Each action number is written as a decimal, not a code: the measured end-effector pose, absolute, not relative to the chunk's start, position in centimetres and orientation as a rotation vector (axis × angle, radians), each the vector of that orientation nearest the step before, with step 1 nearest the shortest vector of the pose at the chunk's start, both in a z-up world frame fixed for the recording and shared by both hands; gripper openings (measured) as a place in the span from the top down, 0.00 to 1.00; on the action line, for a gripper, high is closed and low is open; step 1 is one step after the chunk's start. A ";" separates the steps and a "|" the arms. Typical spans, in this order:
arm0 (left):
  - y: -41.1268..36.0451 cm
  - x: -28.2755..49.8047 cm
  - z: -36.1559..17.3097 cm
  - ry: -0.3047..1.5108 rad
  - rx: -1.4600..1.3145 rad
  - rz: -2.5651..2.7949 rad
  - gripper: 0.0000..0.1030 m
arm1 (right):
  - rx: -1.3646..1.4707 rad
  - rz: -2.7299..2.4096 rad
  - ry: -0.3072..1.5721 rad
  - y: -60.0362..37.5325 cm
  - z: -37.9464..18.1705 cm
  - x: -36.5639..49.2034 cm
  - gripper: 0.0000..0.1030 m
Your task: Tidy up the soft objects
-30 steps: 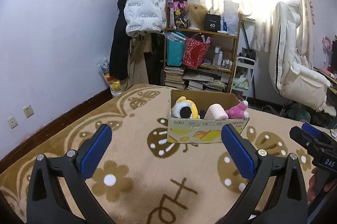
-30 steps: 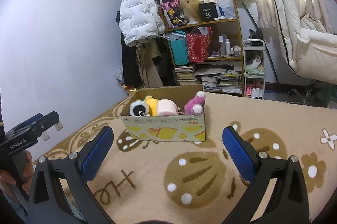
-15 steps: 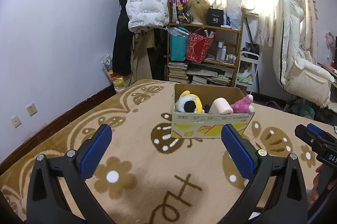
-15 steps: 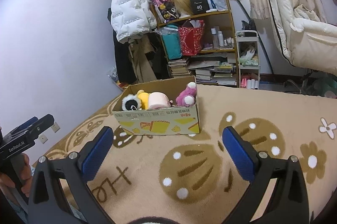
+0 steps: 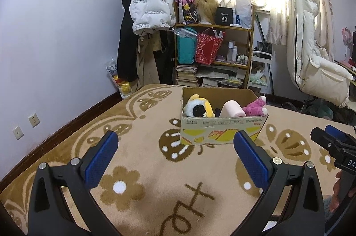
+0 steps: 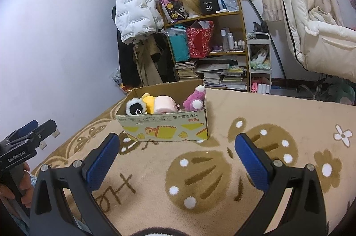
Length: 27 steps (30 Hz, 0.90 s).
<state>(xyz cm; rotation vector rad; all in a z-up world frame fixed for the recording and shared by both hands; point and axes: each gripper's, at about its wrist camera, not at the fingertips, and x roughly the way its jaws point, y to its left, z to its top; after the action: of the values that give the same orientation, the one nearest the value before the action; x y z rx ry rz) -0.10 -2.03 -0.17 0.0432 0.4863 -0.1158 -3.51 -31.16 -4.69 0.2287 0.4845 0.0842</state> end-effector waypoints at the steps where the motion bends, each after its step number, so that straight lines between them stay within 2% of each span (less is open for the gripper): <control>1: -2.1 -0.1 -0.2 0.488 0.044 -0.116 0.00 | 0.230 0.084 0.486 -31.1 -4.7 -3.5 0.00; 27: -2.0 -0.1 -0.5 0.497 0.052 -0.119 0.00 | 0.221 0.083 0.487 -30.7 -4.7 -3.5 0.00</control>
<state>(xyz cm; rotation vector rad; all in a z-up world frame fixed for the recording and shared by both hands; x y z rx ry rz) -0.06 -2.00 -0.53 0.0523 0.4972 -0.1187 -3.54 -30.67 -4.71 0.2212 0.4870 0.0830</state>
